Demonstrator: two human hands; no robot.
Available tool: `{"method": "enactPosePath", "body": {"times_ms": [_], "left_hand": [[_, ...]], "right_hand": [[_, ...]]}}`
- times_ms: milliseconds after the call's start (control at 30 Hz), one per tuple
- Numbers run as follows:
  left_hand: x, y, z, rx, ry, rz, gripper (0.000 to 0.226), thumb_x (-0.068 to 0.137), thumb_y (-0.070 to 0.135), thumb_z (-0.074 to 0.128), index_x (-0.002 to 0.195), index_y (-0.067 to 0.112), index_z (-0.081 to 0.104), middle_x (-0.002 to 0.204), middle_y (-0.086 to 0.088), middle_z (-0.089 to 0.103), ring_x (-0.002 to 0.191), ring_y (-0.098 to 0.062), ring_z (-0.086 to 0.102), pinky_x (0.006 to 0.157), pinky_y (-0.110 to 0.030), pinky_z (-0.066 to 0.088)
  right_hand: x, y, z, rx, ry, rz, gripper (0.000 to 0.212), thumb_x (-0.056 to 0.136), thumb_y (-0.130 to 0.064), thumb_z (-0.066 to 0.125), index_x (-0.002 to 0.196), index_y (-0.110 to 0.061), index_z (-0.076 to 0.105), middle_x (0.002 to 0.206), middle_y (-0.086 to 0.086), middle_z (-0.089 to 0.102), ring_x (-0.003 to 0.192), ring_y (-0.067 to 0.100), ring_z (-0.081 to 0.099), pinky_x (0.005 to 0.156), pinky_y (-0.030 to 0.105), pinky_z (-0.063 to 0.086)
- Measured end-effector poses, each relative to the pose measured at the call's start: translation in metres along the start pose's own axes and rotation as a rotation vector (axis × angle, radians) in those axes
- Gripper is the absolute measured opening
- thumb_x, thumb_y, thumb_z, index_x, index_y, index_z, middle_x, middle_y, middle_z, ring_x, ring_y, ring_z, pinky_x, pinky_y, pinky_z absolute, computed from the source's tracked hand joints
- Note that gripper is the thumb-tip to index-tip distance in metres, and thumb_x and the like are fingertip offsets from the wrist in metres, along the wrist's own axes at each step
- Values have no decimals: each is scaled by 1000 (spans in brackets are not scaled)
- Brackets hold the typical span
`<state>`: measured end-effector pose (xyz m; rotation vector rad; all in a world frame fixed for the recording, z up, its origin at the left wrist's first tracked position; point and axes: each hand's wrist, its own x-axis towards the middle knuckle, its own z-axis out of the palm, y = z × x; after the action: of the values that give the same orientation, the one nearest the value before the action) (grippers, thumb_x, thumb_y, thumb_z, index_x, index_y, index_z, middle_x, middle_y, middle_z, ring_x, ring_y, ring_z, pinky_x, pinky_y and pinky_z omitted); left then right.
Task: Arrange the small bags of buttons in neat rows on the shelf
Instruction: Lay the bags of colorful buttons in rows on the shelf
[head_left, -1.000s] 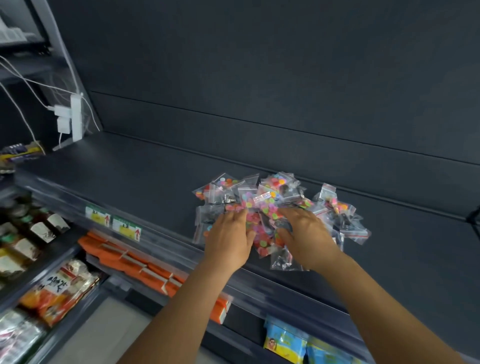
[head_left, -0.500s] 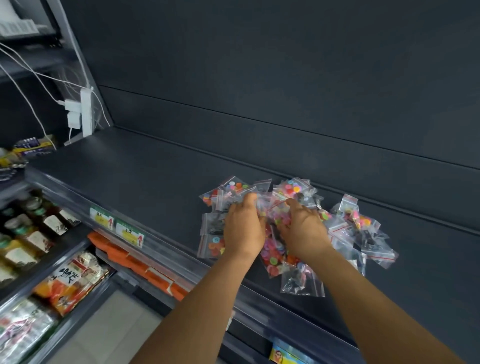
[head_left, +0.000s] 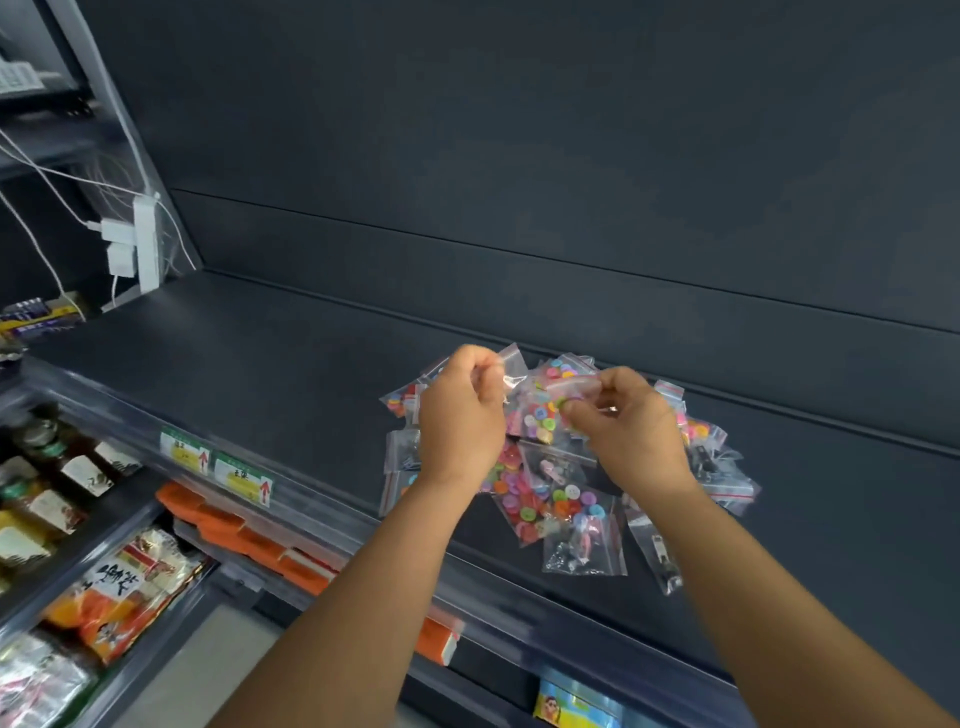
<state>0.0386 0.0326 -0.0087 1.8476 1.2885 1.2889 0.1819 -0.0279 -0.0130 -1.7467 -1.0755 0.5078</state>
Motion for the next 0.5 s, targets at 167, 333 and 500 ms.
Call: {"method": "enactPosePath", "body": {"times_ms": [167,333,500], "left_hand": [[-21,30,11,-60,-183,73,12,93,20,53,84,27,57,74,13,62,64,-5,59,57,-18,47],[-48,48,40,-82,-363,83,17,93,23,53,82,35,53,76,13,63,61,-3,58,55,-22,46],[-79,46,68,117,-593,78,7,94,17,54,94,17,61,84,0,67,73,-18,63,63,-34,52]], "right_hand": [[-26,-12,-29,123,52,28,27,78,-30,73,78,-7,58,68,6,59,64,23,59,68,39,54],[-52,4,-68,143,68,104,26,79,-24,72,77,-1,60,69,16,62,59,13,51,61,36,49],[-69,35,-86,-33,21,166,7,78,-15,68,75,-11,63,66,9,65,59,17,57,65,38,54]]}}
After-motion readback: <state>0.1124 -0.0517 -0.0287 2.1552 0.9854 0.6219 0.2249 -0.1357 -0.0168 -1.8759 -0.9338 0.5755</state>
